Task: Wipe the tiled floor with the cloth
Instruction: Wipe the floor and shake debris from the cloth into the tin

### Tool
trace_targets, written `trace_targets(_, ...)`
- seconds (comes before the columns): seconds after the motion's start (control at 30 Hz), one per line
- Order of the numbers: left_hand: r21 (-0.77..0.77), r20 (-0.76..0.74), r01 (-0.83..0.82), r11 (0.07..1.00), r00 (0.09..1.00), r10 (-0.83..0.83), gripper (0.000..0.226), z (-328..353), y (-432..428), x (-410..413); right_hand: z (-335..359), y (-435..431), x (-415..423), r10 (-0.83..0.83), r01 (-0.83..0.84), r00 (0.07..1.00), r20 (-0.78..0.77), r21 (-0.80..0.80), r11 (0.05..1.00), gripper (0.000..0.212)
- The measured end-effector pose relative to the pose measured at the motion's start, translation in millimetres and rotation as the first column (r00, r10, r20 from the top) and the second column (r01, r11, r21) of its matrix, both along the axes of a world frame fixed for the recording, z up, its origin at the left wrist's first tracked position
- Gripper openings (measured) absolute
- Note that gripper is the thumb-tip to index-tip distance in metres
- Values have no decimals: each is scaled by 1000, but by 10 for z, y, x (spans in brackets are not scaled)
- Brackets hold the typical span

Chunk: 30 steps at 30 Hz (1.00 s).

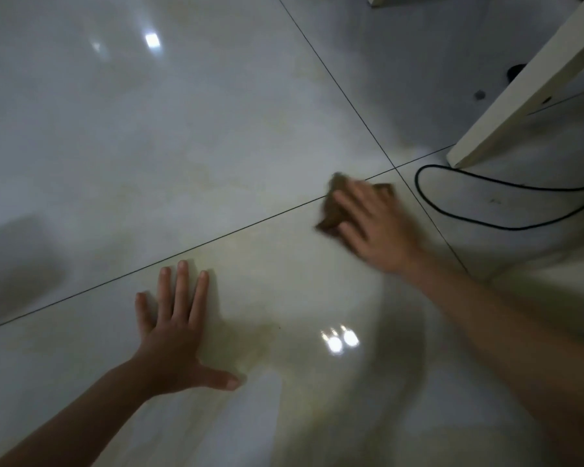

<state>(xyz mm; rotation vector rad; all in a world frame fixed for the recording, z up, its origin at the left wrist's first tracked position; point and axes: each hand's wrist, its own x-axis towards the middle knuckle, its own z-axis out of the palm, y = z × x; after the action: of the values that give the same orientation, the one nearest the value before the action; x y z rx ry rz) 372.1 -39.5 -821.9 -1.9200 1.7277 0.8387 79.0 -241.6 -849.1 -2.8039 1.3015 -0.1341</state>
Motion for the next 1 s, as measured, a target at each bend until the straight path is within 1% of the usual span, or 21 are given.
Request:
trace_targets(0.07,-16,-14,-7,1000,1000,7,167,-37,15,0,-6,-161,-160,-223,224,974,-28,34,974,53)
trace_targets(0.13,-37,-15,0,999,1000,0,165,-76,13,18,-58,7,129,-454,453,891,32,30,891,55)
trace_targets(0.17,-46,-19,-2,999,1000,1,164,-87,9,21,-69,195,394,-520,519,852,57,23,854,56)
trace_targets(0.2,-57,-27,-6,998,1000,4,163,-93,6,16,-100,441,678,-518,519,852,78,9,855,57)
trace_targets(0.23,-69,-36,-3,998,999,1,162,-93,4,17,-132,745,961,-448,450,886,117,13,893,58)
trace_targets(0.27,-82,-50,1,997,999,-5,160,-89,2,25,-164,1081,1209,-331,330,932,144,35,943,58)
trace_targets(0.33,-98,-128,8,995,992,-21,157,-57,10,85,-159,1643,1413,-49,36,984,170,82,996,55)
trace_targets(0.4,-167,-246,-8,986,969,-34,154,15,77,285,-82,1661,1268,207,-222,969,134,110,969,53)
trace_targets(0.43,-223,-271,-17,975,962,-45,152,52,162,420,-66,1508,1138,296,-305,949,111,75,949,53)
trace_targets(0.47,-288,-250,-12,957,966,-63,148,82,281,555,-51,1327,1005,322,-326,943,88,30,945,55)
trace_targets(0.5,-350,-196,1,937,978,-74,140,104,443,694,-26,1149,888,256,-257,963,87,9,966,58)
trace_targets(0.57,-401,-96,-8,916,995,-33,125,124,835,914,17,905,716,-84,81,993,82,40,996,63)
trace_targets(0.6,-396,-73,-34,918,997,5,120,127,1016,991,-1,891,710,-279,276,958,70,49,960,64)
trace_targets(0.63,-389,-63,-67,919,997,46,117,119,1179,1073,-21,967,810,-446,443,892,72,52,895,66)
trace_targets(0.67,-382,-51,-94,919,995,81,118,111,1324,1152,-46,1129,1011,-549,546,832,79,62,835,68)
trace_targets(0.7,-369,-38,-112,923,994,106,120,105,1447,1223,-64,1368,1276,-587,584,805,85,59,810,68)
trace_targets(0.77,-362,-39,-143,921,990,138,120,87,1621,1353,-124,1997,1888,-495,496,857,141,28,868,66)
trace_targets(0.8,-376,-51,-168,911,986,160,119,72,1688,1412,-160,2345,2202,-392,393,903,176,30,919,64)
trace_targets(0.87,-397,-26,-187,898,981,193,114,52,1810,1523,-165,2929,2712,-112,102,976,188,61,993,62)
trace_targets(0.93,-407,-9,-201,891,976,216,109,44,1962,1652,-95,3057,2839,201,-214,971,126,94,972,58)
trace_targets(1.0,-407,-5,-220,886,971,239,105,30,2123,1826,-52,2717,2584,470,-481,874,122,80,873,54)
